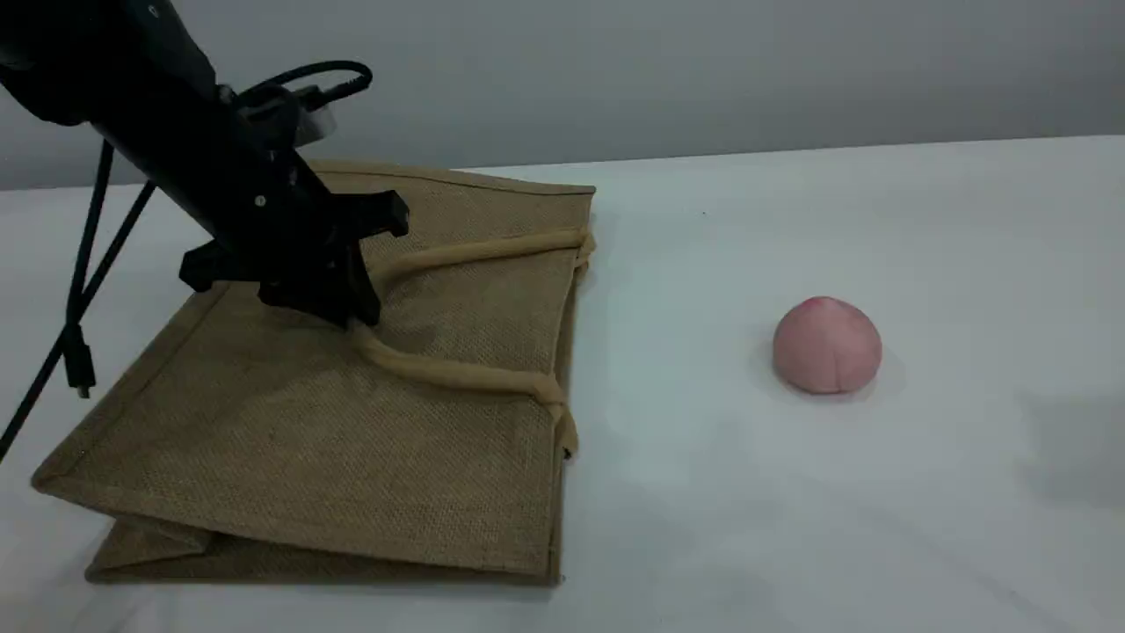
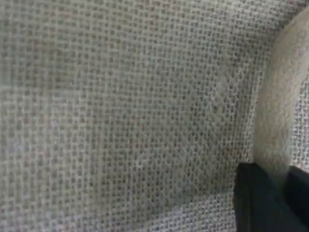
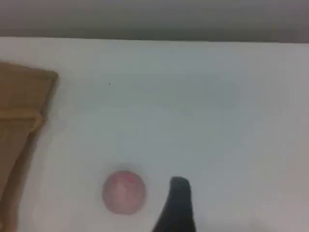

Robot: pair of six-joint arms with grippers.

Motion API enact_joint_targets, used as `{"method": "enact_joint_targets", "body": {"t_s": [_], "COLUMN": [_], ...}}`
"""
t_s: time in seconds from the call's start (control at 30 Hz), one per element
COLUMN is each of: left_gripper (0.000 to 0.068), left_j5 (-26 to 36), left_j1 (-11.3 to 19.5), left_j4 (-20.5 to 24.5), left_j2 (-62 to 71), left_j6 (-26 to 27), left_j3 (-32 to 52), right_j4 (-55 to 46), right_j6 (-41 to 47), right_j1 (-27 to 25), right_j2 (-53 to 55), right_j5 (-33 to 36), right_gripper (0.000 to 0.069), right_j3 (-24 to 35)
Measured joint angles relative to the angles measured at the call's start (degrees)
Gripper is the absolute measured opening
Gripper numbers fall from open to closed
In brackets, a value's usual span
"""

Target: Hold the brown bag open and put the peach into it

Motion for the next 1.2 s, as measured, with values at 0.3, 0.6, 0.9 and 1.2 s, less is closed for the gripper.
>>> {"method": "enact_joint_targets", "body": {"t_s": [0.3, 0.6, 0.9, 1.2], "left_gripper": [0.01, 0.0099, 0.0099, 0.0099], "left_j5": [11.5, 33.8, 46.6, 46.6], "left_j1": [0.1, 0.1, 0.1, 0.1], "left_j4": [0.1, 0.5, 0.4, 0.1], "left_j2": [-0.5, -0.5, -0.5, -3.3], "left_j6": [10.7, 21.2, 24.4, 26.3], "left_j3": [-9.1, -27.4, -43.1, -49.3], "right_j4": [-0.1, -0.2, 0.2, 4.5], "right_j6": [-0.1, 0.0, 0.0, -2.9], "right_j1": [0.0, 0.0, 0.0, 0.0], "right_j2": [0.0, 0.4, 7.2, 14.6], "right_j5": [-0.5, -2.1, -2.0, -2.8], "right_gripper": [0.0563, 0.0563, 0.0563, 0.0563], "right_j3": [0.0, 0.1, 0.1, 0.1]}}
